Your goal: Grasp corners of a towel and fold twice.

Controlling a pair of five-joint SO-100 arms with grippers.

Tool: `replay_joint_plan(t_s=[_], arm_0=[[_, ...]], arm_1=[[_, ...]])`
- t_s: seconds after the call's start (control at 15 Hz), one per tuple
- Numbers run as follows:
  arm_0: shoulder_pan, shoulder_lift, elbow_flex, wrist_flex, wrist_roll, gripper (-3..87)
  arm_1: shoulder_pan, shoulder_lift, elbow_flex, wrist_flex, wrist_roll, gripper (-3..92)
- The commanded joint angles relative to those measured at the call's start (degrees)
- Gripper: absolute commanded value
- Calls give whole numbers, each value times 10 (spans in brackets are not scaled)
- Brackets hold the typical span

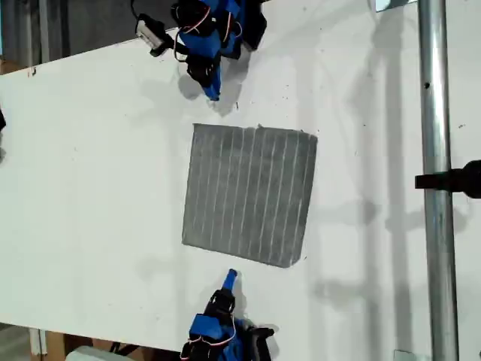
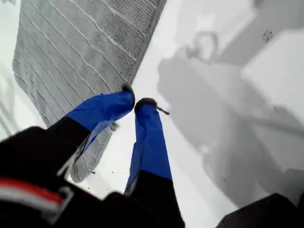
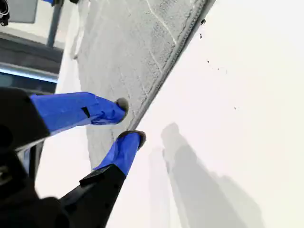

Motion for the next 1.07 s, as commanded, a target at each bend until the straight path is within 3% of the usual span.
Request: replay_joint_plan(t_s=[0.0,0.8,0.87,1.0], arm_0=[[143,3,3,-95,-133,-29],[84,-1,-90,-121,-34,-28],[85,-10,-101,-121,-34,-27],[90,-46,-124,-127,-35,-26]], arm_1=[[366,-4,-4,5,-7,62],[363,-4,-4,5,-7,62],[378,-3,-4,5,-7,59],[487,3,-19,16,5,91]])
